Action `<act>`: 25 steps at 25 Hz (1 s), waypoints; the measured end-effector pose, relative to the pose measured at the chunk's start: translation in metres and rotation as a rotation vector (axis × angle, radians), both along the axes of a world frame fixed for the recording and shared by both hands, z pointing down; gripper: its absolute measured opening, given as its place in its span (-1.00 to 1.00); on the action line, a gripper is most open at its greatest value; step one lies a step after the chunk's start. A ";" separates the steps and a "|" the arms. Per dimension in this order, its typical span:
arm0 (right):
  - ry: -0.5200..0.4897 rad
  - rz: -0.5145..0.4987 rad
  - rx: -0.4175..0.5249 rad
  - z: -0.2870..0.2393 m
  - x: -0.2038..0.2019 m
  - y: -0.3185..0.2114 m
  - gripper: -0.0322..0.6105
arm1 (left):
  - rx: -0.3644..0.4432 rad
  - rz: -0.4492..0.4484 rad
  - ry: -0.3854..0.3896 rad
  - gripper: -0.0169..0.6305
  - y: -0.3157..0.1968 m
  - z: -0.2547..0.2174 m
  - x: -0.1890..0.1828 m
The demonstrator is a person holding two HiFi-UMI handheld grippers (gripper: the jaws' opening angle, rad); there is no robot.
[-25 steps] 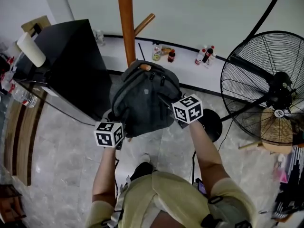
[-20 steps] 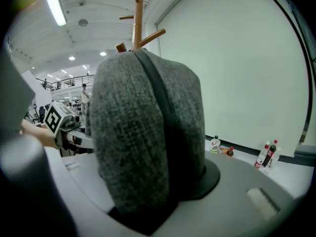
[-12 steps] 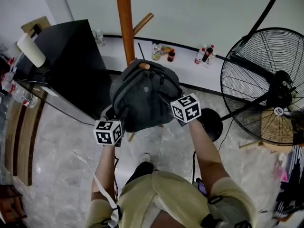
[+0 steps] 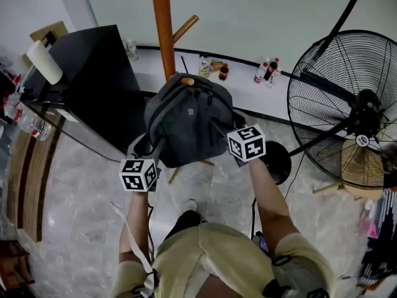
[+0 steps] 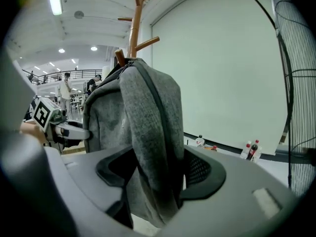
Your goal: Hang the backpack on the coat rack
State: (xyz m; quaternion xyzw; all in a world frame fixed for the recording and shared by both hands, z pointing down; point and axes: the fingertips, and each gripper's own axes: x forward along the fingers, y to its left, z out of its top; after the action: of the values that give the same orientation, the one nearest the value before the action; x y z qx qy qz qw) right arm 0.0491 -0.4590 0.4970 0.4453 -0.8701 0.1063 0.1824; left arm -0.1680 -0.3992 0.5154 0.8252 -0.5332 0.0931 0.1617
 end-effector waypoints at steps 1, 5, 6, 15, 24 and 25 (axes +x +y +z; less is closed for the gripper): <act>-0.003 0.007 0.002 -0.001 0.002 0.002 -0.07 | 0.007 -0.002 -0.001 -0.26 0.002 -0.003 0.000; -0.020 0.042 0.011 -0.006 0.010 0.011 -0.06 | 0.034 -0.016 -0.006 -0.27 0.012 -0.014 0.001; -0.027 0.054 0.013 -0.008 0.013 0.014 -0.06 | 0.039 -0.019 -0.006 -0.27 0.015 -0.016 0.002; -0.118 0.085 0.033 -0.029 0.025 0.049 -0.27 | 0.108 -0.023 0.064 -0.33 0.042 -0.043 0.014; -0.206 0.061 0.077 -0.062 0.017 0.085 -0.45 | 0.160 -0.009 0.116 -0.65 0.067 -0.074 0.023; -0.209 0.054 0.085 -0.066 0.015 0.088 -0.46 | 0.168 -0.007 0.117 -0.68 0.069 -0.078 0.023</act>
State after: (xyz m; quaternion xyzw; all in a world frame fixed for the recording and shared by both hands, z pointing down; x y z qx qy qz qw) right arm 0.0640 -0.3707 0.4312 0.4626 -0.8758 0.1201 0.0684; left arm -0.1447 -0.3302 0.4372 0.8379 -0.5318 -0.0009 0.1230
